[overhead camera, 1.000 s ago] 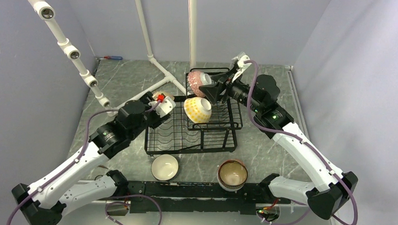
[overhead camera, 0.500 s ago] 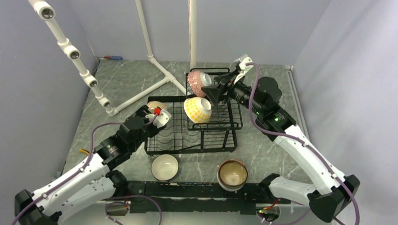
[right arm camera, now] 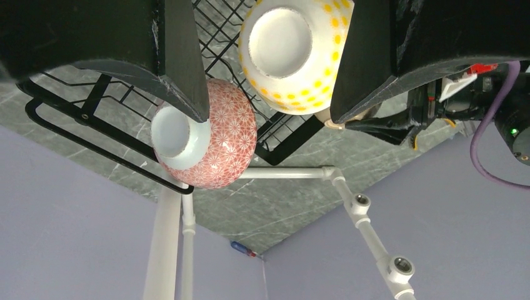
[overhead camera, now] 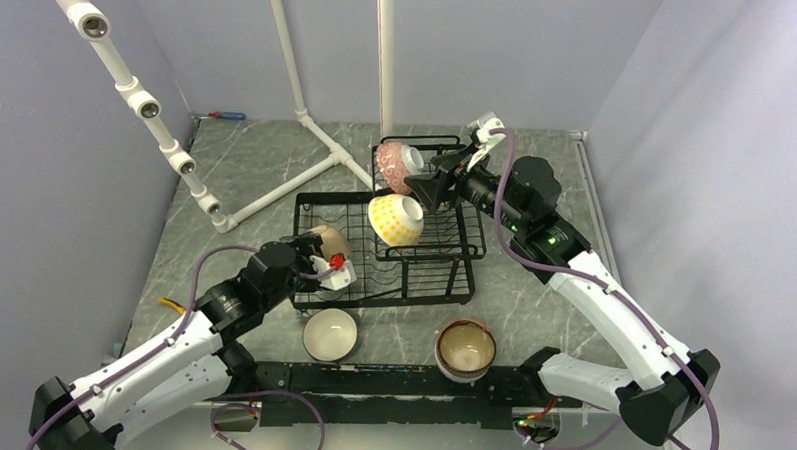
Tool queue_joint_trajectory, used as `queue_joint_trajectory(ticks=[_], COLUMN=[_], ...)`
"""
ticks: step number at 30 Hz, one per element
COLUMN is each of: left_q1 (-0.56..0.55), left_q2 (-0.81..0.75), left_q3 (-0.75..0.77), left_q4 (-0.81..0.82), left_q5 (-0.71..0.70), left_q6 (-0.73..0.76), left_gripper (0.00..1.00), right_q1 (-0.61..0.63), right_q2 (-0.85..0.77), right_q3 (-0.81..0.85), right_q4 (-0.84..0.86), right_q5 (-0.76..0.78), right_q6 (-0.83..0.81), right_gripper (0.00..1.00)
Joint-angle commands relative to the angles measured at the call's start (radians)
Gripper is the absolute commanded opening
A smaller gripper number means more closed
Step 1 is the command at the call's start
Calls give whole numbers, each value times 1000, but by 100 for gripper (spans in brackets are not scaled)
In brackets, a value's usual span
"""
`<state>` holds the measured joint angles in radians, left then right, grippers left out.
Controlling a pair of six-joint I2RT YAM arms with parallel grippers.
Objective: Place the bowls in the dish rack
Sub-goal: Turn the bowl upside down on the dish rack.
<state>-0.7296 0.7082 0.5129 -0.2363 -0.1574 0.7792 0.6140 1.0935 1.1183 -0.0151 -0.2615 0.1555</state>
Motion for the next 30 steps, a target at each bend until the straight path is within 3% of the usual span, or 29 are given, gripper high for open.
queue_joint_trajectory(ticks=[1,6,10,17,30], left_q1=[1,1,6,66,177], left_q2=[-17,-3,23,142,380], left_q3=[-11,-15,-65,-84,20], left_q4=[62,49,170,301,417], left_q5=[57,88,47,98,166], left_q6=[135,232,315,404,433], left_gripper=[3,3,3,3,3], right_q1=[2,1,1,0,-6], right_q2=[-30,-43,-49,-53,-57], right_q3=[1,-4,-17,-30,-47], right_q4=[20,20,30,34,53], right_q5=[24,39,47,50,54], right_q6=[-19,-23,-20,-12,3], right_gripper=[75,75,75,75,75])
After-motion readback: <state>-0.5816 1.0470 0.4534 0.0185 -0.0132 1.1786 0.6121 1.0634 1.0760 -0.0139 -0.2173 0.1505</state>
